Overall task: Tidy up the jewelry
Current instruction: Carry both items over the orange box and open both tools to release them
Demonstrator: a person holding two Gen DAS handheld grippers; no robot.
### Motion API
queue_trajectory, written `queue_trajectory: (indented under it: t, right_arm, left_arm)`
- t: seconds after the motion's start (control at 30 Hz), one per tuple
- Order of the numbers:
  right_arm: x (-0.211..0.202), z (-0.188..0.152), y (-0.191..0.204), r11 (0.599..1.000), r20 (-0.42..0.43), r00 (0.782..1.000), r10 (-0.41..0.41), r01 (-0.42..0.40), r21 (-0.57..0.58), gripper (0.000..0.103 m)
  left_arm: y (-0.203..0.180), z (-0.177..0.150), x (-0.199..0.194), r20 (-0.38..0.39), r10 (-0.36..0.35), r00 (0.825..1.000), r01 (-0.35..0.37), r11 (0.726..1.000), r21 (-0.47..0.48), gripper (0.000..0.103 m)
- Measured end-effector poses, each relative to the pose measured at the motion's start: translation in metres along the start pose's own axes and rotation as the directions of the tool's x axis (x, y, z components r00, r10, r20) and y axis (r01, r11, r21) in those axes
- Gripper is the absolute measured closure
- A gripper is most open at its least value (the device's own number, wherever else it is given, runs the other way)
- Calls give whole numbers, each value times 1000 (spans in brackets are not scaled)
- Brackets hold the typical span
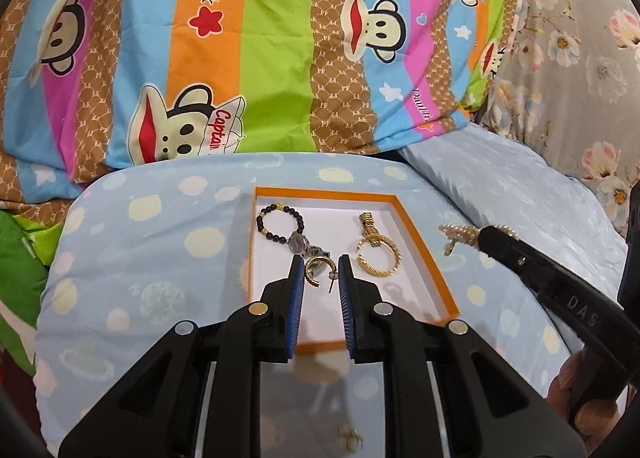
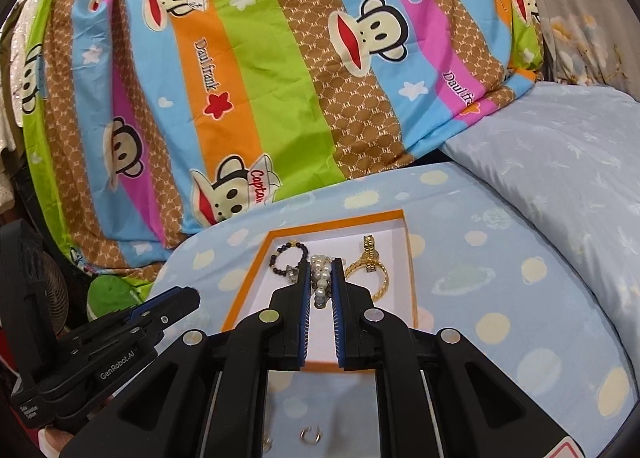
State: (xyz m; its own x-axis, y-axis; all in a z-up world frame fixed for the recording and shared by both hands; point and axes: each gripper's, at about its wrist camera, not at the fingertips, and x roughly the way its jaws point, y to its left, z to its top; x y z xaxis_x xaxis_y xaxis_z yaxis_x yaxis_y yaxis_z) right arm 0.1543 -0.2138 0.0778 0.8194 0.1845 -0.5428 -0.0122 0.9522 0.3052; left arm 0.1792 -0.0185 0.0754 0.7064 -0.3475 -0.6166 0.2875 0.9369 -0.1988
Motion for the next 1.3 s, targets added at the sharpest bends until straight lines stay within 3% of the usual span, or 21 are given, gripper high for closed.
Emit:
queue_trajectory:
  t: [0.33,0.7,0.93,1.0,1.03,1.07,1.1,1.3]
  right_arm:
    - [72,-28,-21,999,-151,989,-10,16,37,94]
    - [87,-41,-20,1000,-206,978,-24,26,8,94]
    - [86,-44,-16,999,-201,979,-39,37,-17,93]
    - [81,-41,-20,1000,-185,982,-22,24,5,89]
    - [77,-39,-23,1000,-167,986,-17,22,23,83]
    - [72,-37,-26,999,-142,990,-11,17,40,70]
    - [66,-35,-29,998,-117,993,-5,12,58,62]
    - [44,-25,-42,993,-23,1000,-9,11,114,62]
  left_arm:
    - [4,-10,77,-91,-3,996,-1,999,-37,86]
    - [13,-24,96,-149,-2,989,-7,998,-57,86]
    - [13,-27,96,-136,16,991,-23,999,-50,85]
    - [17,-27,93,-120,29,992,-39,996,-75,55]
    - [20,-27,90,-99,13,995,-23,995,-99,52]
    - [23,-26,85,-78,17,997,-26,993,-113,48]
    - [24,-24,83,-62,11,998,-18,993,-118,44]
    - [28,-22,78,-37,31,999,-35,991,-132,40]
